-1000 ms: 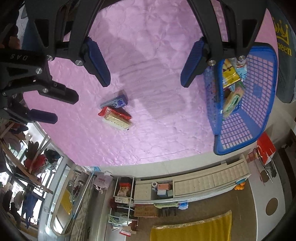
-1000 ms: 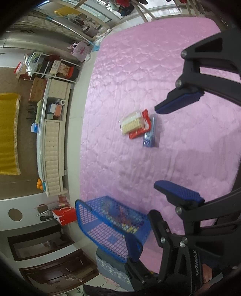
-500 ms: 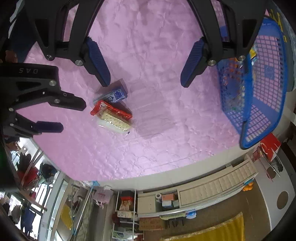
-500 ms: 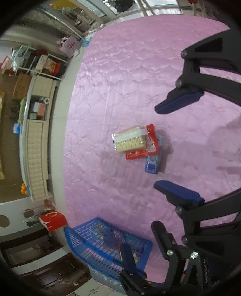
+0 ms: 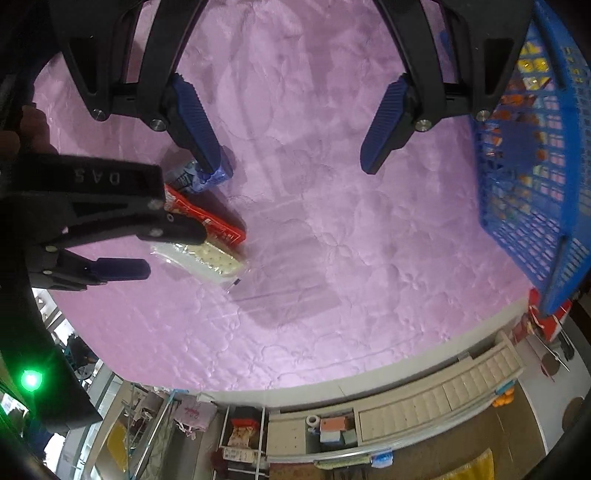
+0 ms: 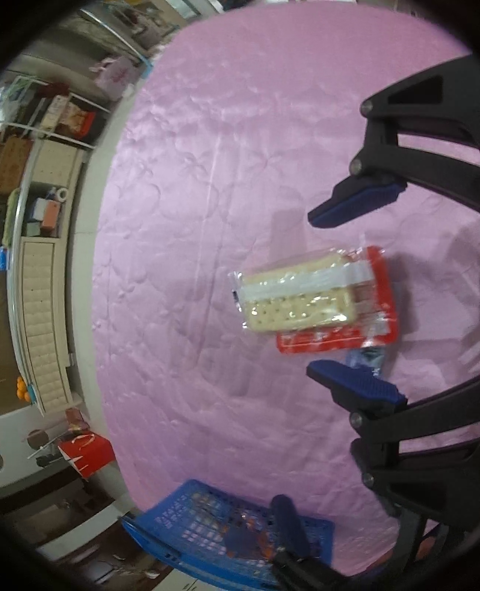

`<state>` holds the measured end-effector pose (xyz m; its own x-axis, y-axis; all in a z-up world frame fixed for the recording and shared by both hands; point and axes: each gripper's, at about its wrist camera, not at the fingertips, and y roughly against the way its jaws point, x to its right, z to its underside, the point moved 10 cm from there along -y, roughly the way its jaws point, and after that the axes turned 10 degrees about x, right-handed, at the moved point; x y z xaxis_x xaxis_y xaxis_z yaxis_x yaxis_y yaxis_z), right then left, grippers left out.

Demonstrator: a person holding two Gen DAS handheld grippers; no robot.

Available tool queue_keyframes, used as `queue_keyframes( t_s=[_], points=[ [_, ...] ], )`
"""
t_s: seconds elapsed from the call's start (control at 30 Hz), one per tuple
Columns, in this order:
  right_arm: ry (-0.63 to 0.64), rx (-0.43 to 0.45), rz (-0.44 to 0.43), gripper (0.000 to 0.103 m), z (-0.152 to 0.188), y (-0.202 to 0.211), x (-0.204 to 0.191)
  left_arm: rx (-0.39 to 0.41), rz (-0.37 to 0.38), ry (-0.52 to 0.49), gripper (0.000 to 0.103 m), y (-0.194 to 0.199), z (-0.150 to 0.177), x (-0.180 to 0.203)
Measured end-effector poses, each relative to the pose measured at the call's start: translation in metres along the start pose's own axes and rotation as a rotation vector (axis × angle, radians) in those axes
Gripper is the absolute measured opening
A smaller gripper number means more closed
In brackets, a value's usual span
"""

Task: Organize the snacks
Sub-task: 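Grasp the clear cracker pack with the right tool, then grasp the blue Doublemint gum roll with left tool while right tool holds the cracker pack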

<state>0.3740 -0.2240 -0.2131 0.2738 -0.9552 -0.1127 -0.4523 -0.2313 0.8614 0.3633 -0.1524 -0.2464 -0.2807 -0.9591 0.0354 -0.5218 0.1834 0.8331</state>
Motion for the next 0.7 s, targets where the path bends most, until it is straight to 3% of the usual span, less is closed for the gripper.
queue_keyframes(
  t_s=[0.2,0.3,0.7],
  points=[
    [0.052,-0.034,0.049,0.075,0.004,-0.015,0.003,-0.006,0.012,-0.015,0.076,-0.006,0.002,-0.002],
    [0.066,-0.039,0.018,0.053,0.005,-0.019,-0.002,-0.007,0.014,-0.033,0.076,-0.006,0.002,-0.002],
    [0.039,0.070,0.004,0.048,-0.002,0.015,0.014,-0.011,0.059,-0.115,0.076,-0.009,0.002,0.029]
  ],
)
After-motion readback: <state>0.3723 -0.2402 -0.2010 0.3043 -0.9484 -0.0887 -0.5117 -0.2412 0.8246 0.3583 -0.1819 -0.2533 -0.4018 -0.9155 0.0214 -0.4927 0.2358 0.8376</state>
